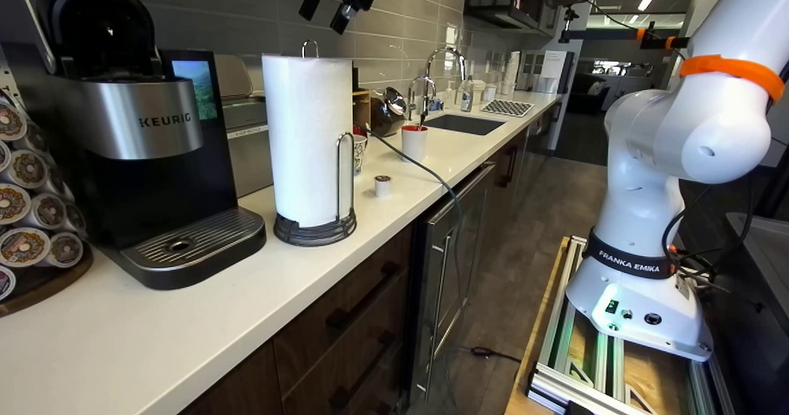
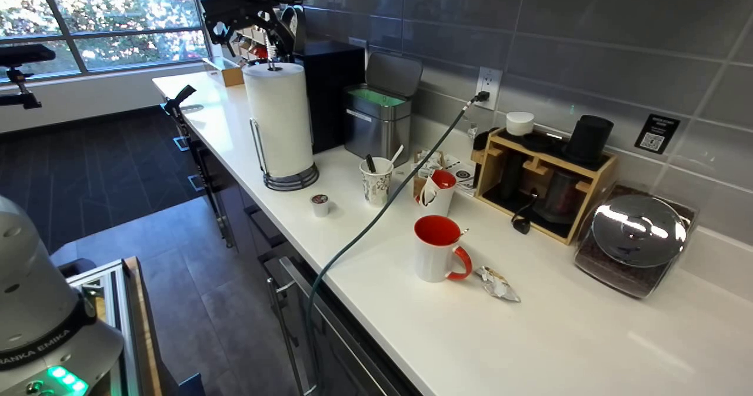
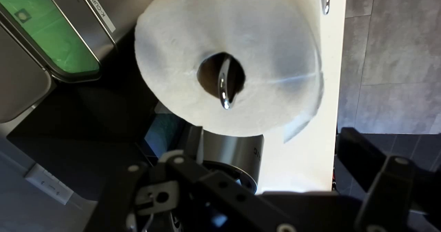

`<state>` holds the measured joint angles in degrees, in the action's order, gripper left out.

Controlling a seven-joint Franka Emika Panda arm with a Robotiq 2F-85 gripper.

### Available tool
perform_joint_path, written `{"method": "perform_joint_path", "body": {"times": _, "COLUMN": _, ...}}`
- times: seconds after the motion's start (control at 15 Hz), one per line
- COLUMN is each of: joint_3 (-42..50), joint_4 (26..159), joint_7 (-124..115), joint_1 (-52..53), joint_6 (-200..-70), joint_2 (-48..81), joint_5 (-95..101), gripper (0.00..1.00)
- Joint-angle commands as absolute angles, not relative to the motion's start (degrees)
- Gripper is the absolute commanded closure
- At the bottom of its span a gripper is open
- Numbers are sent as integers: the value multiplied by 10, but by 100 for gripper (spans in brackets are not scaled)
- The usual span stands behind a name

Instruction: Move the paper towel roll to the left

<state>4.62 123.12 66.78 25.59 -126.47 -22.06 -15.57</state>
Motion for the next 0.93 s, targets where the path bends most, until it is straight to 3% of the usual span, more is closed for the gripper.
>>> {"method": "perform_joint_path", "body": {"times": 0.0, "joint_3": 20, "joint_4": 1229, "joint_7": 677, "joint_1": 225, "joint_6": -1260, "joint_2": -219, "joint_5": -169, "gripper": 0}}
{"method": "perform_joint_path", "body": {"times": 0.87, "joint_3": -9, "joint_4": 1218, "joint_7": 654, "joint_1": 181, "joint_6": -1267, "joint_2": -199, "joint_5": -132, "gripper": 0}}
